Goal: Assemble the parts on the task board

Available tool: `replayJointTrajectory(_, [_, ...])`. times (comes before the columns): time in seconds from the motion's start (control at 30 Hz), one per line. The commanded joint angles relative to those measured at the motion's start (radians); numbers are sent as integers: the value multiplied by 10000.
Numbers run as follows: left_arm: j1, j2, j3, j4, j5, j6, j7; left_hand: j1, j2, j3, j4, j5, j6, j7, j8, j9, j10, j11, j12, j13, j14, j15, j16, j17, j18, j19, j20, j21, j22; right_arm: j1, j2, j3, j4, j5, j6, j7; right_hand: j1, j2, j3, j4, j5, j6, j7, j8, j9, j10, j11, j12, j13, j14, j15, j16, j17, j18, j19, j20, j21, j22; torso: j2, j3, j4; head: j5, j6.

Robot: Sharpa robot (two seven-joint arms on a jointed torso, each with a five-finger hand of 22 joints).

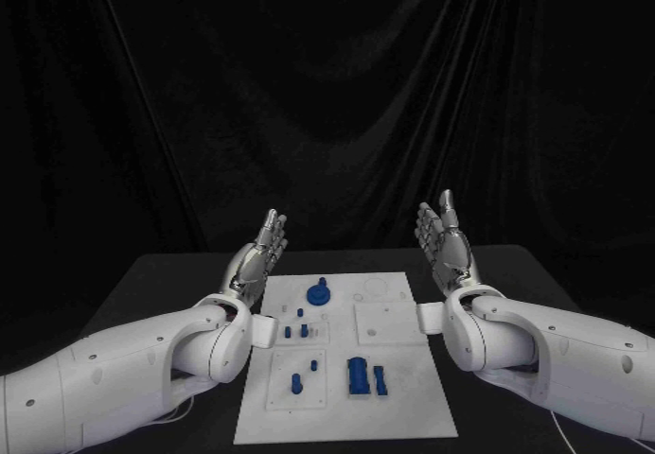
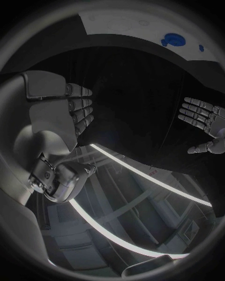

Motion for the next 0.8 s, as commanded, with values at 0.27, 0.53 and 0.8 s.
replayJointTrajectory(0.27, [-82, 243, 348, 360, 1224, -2764, -601, -2083, -405, 1195, -595, -645, -1158, -52, -151, -126, 17, -162, -372, -112, 66, -108, -171, -107, -576, -45, -174, -168, -137, -32, 11, 27, 26, 855, -557, -543, -78, -1, -41, -14, -98, -120, -20, -144, -58, -68, -35, -109, -35, -52, -1, -229, -142, -326, -102, -15, -246, -103, -52, 44, 20, -93, 267])
replayJointTrajectory(0.53, [-82, 245, 351, 363, 1228, -2775, -604, -2693, -405, 1195, -1374, -1424, -1158, -52, -151, -126, 17, -162, -372, -112, 66, -108, -171, -107, -576, -45, -174, -168, -137, -32, 11, 27, 26, 855, -557, -543, -78, -1, -41, -14, -98, -120, -20, -144, -58, -68, -35, -109, -35, -52, -1, -229, -142, -327, -102, -15, -246, -103, -52, 44, 20, -93, 267])
replayJointTrajectory(0.8, [-82, 245, 351, 363, 1228, -2775, -604, -3338, -405, 1195, -1374, -1424, -1158, -52, -151, -126, 17, -162, -372, -112, 66, -108, -171, -107, -577, -45, -174, -168, -137, -32, 11, 27, 26, 855, -557, -543, -78, -1, -41, -14, -98, -120, -20, -144, -58, -68, -35, -109, -35, -52, -1, -229, -142, -326, -102, -15, -246, -103, -52, 44, 20, -93, 267])
